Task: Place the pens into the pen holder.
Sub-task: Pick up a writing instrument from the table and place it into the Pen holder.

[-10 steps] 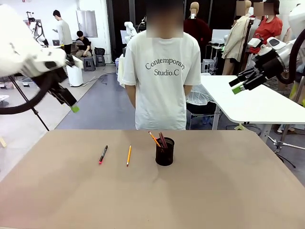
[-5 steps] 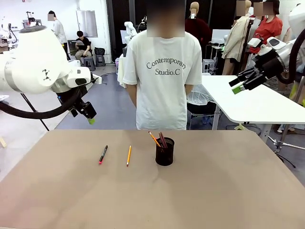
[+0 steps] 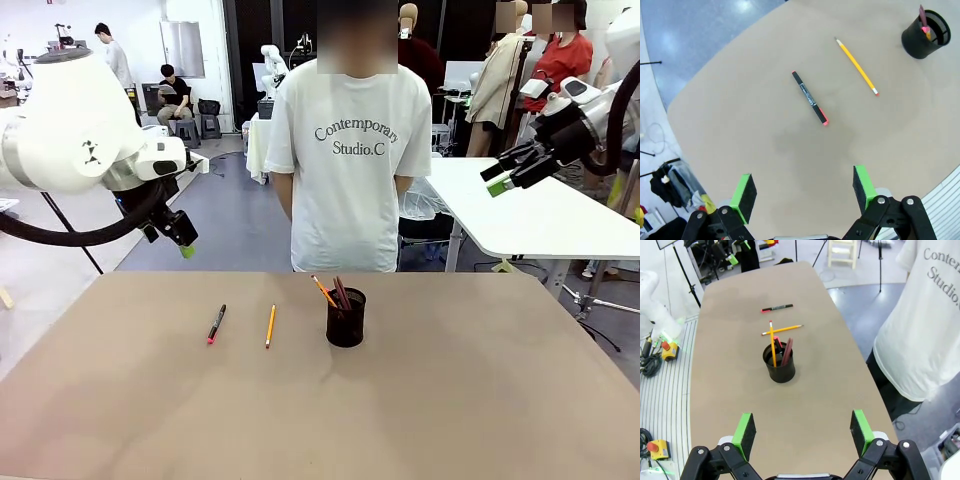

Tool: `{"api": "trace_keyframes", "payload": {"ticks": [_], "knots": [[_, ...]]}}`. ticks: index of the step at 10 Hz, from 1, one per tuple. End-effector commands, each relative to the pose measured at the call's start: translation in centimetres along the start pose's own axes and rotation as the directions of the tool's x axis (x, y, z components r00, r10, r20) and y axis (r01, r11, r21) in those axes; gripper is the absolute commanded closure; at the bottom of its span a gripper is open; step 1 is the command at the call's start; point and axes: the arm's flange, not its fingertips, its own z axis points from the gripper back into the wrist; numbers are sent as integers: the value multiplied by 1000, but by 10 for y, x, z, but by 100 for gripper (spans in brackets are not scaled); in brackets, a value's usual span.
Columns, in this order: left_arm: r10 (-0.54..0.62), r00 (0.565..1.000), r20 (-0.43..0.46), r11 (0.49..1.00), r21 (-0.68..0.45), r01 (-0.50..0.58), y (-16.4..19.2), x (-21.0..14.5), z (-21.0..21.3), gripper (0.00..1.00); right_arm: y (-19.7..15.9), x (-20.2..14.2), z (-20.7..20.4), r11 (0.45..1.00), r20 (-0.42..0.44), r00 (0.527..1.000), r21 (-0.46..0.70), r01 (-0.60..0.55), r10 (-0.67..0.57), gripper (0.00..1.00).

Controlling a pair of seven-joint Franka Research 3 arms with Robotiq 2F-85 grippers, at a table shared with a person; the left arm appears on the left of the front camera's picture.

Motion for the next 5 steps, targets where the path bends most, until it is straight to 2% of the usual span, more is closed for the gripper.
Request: {"api": "trace_keyframes", "payload": {"ticks": [1,2,5], "knots": [[-1,1000,0,1000,0,1,0,0,0,0,1,4,0,1000,2,1000,-9,13,-13,0],[126,992,-15,991,49,-125,-1,18,-2,0,1,4,0,1000,2,1000,-9,13,-13,0],[161,979,-126,987,26,-159,-12,52,-37,0,1,4,0,1000,2,1000,-9,13,-13,0]]}}
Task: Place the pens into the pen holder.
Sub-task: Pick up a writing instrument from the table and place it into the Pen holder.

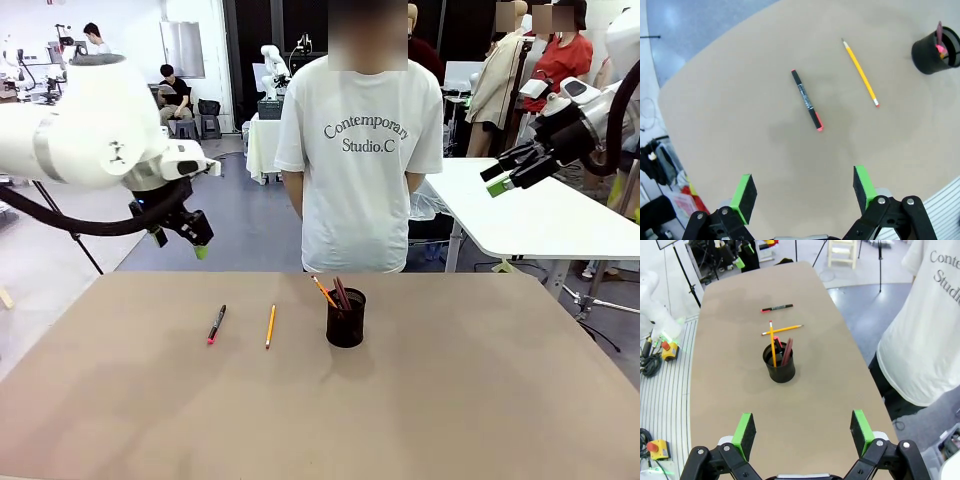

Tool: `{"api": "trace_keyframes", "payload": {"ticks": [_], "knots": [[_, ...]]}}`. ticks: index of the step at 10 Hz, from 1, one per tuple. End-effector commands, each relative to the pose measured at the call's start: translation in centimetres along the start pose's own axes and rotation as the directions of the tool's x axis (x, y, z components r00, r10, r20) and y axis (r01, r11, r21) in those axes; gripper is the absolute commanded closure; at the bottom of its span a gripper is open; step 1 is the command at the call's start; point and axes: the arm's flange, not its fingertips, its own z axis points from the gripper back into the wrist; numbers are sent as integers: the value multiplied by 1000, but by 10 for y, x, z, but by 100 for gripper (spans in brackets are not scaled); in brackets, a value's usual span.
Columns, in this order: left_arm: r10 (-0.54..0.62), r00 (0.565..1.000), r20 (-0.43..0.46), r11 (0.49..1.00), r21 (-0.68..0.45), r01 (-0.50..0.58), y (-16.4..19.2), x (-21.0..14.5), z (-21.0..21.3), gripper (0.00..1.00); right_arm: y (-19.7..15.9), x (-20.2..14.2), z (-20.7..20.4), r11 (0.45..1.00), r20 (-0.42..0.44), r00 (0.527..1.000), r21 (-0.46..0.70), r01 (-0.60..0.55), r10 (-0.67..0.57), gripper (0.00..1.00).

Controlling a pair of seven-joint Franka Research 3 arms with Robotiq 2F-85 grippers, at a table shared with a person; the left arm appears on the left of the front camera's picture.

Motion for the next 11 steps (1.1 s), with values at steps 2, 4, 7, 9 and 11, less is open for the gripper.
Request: {"api": "trace_keyframes", "payload": {"ticks": [2,4,7,9,11], "knots": [[94,986,-137,992,98,-81,-2,41,-39,0,1,3,0,1000,2,1000,-9,13,-13,0],[102,980,-169,991,100,-86,-10,49,-71,0,1,3,0,1000,2,1000,-9,13,-13,0],[130,963,-235,989,95,-111,-14,50,-132,0,1,3,0,1000,2,1000,-9,13,-13,0],[190,953,-235,981,66,-180,-18,52,-151,0,1,3,0,1000,2,1000,-9,13,-13,0],[134,958,-254,990,68,-120,-19,43,-155,0,1,3,0,1000,2,1000,-9,13,-13,0]]}}
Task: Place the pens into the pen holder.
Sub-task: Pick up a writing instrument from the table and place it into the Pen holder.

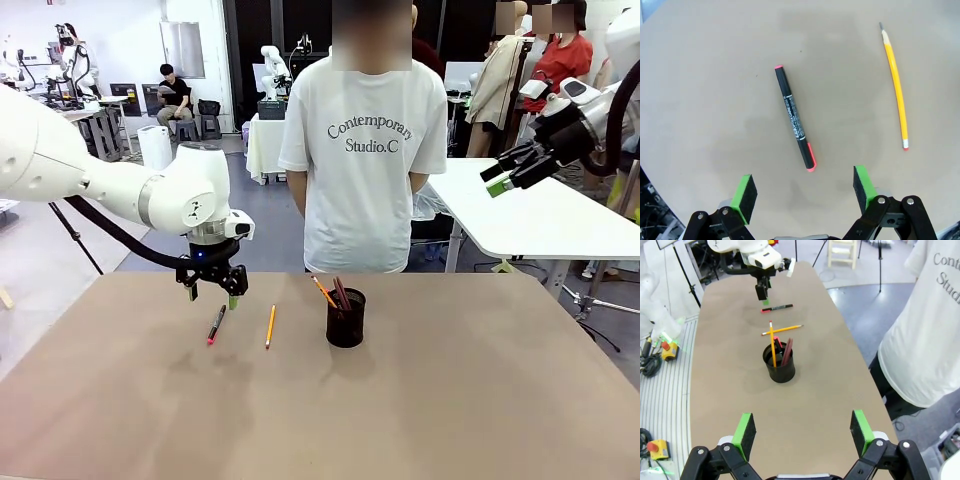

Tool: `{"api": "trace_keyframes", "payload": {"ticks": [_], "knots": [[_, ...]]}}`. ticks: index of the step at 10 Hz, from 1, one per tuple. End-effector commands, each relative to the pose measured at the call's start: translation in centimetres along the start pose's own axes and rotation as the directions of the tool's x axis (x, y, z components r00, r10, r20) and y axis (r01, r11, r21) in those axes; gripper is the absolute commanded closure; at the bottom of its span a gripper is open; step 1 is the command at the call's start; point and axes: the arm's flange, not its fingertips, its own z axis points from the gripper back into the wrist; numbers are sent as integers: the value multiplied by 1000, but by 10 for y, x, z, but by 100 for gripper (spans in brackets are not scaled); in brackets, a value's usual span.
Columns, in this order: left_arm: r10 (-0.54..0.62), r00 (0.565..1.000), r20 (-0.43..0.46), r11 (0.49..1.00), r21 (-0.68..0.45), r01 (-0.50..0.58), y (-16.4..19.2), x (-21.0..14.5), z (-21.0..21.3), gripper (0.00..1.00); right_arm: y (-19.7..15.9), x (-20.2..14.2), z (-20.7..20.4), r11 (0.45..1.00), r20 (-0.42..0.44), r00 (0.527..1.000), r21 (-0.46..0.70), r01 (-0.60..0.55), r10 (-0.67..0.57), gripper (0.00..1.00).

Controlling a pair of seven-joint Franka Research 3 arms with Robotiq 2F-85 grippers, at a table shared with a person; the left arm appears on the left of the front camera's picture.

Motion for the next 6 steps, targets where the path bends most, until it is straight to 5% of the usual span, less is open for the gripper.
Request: {"api": "trace_keyframes", "payload": {"ticks": [1,6], "knots": [[-16,1000,3,1000,17,16,0,-3,3,0,1,3,0,1000,2,1000,-9,13,-13,0],[51,997,-52,998,25,-50,-8,9,-8,0,1,3,0,1000,2,1000,-9,13,-13,0]]}}
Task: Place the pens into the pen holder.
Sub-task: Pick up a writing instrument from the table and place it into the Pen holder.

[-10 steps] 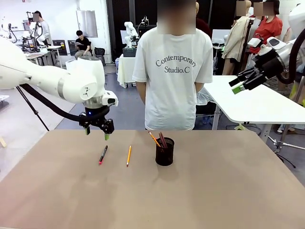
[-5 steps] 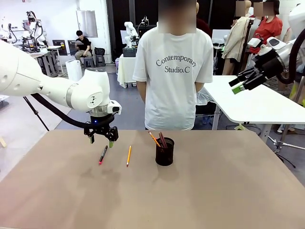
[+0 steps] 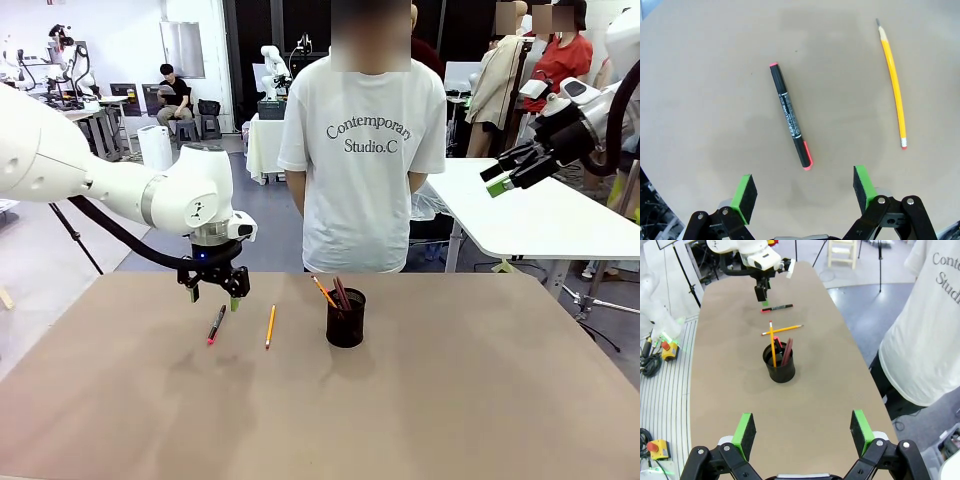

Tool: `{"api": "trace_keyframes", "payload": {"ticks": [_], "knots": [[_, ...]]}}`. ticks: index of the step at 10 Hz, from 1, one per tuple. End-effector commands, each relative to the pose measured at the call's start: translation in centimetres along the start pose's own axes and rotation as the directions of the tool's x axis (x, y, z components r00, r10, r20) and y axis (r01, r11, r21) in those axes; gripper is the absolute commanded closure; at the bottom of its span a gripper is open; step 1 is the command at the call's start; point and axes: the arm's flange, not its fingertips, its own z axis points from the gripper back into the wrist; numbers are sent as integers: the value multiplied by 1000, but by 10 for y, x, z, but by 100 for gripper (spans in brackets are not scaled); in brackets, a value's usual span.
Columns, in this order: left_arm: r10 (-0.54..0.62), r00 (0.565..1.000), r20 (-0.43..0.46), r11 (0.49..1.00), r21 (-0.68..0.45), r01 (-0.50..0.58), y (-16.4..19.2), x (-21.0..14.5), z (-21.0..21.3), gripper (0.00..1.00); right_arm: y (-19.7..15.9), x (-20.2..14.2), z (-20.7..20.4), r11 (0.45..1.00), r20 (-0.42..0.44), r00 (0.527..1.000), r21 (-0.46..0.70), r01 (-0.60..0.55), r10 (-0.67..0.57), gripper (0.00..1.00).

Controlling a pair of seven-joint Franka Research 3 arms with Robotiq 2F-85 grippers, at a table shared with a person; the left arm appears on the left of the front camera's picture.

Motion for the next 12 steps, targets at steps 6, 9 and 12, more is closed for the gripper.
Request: {"api": "trace_keyframes", "payload": {"ticks": [6,9,12], "knots": [[43,998,-38,999,16,-42,14,51,-33,0,1,3,0,1000,2,1000,-9,13,-13,0],[69,997,-34,996,50,-67,16,66,-45,0,1,3,0,1000,2,1000,-9,13,-13,0],[76,996,-47,997,22,-75,18,77,-53,0,1,3,0,1000,2,1000,-9,13,-13,0]]}}
